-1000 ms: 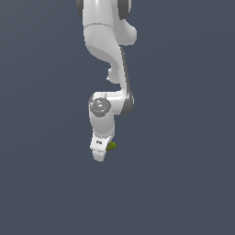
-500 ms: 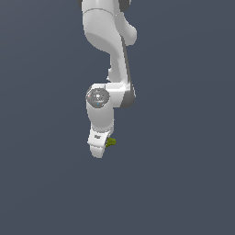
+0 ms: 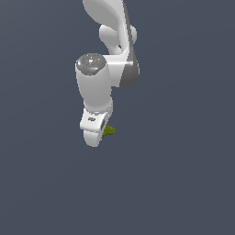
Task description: Pick up the object and move it to a goal position.
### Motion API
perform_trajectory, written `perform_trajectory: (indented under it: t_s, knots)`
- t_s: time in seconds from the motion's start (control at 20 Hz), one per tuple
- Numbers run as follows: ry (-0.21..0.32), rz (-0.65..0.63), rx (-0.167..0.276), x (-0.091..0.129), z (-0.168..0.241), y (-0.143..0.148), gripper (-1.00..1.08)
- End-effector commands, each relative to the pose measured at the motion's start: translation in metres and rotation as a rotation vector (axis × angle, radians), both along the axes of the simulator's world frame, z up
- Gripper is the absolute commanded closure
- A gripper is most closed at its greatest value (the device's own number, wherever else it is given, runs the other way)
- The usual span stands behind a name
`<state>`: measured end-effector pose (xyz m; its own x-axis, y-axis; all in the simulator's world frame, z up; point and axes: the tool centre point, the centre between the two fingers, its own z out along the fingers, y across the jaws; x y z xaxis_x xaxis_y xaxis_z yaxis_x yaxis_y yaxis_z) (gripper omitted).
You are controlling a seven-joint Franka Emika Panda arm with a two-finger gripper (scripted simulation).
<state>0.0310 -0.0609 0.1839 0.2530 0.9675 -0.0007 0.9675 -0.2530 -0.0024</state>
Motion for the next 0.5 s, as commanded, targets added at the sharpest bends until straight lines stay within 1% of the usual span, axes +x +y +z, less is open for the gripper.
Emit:
perform_trajectory:
  t_s: [0.0, 0.45]
  knots:
    - [-0.002, 0.001, 0.0, 0.0, 0.032, -0.001, 1.08]
    - [-0.002, 0.001, 0.001, -0.001, 0.138, -0.005, 1.08]
